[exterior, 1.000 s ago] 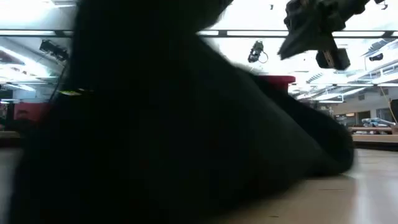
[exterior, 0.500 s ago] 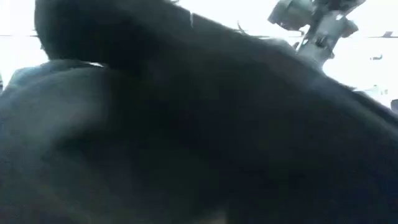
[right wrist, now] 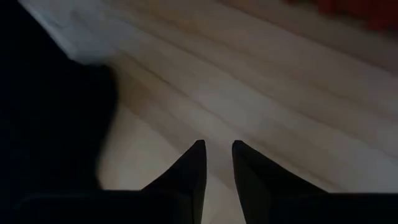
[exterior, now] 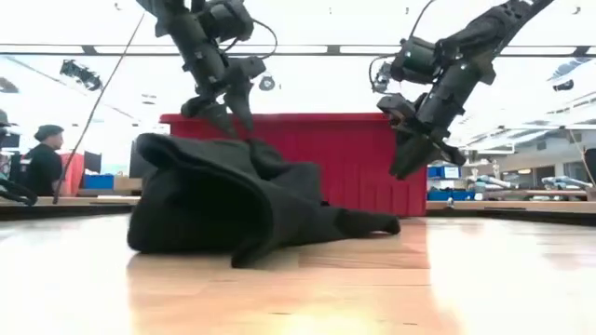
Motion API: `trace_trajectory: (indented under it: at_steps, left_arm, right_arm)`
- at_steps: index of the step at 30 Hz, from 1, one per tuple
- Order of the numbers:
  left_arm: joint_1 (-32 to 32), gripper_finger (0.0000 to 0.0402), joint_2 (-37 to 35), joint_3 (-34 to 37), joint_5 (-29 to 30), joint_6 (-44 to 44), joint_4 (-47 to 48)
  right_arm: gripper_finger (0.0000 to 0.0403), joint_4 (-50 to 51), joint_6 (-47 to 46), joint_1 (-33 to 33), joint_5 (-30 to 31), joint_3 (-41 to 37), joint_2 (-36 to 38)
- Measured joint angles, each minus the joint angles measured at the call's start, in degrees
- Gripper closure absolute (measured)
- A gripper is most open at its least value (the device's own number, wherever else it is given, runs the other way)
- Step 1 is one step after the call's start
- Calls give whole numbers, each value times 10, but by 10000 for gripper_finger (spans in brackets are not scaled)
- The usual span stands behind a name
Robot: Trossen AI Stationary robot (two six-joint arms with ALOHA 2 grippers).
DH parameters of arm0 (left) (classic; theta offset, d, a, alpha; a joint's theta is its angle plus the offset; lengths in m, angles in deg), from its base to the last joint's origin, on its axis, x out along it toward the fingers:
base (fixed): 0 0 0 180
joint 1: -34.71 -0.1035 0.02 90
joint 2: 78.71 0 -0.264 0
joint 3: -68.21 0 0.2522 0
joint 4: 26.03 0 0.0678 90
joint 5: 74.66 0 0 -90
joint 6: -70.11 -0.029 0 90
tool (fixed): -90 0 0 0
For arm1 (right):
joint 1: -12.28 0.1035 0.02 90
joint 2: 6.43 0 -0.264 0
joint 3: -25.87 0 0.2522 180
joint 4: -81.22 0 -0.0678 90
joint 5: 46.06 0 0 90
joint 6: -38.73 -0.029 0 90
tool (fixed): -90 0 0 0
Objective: Fold laundry
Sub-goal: Fold the black shirt
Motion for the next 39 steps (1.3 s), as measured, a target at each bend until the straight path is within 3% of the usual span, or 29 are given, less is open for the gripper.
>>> trace_trajectory:
  at_steps: [8,14,18,25,32,39]
  left_arm:
    - [-79,143,3,-31,-2,-50,-53]
    - [-83,131,-3,-99,-48,-8,88]
    - [-19,131,-30,-59,-73,22,110]
    - [90,131,-68,48,-74,123,57]
    - [145,132,-70,133,-70,181,58]
    - [163,171,-69,215,-85,187,-69]
  right_arm:
    - [315,-23,156,-139,-21,53,-14]
    - [308,-14,211,-177,-109,127,-63]
    - [286,-12,194,-124,-154,133,-98]
    - [241,-52,129,10,-146,132,-138]
    - [218,-158,56,113,-114,132,-141]
    - [219,-239,46,188,-88,133,-206]
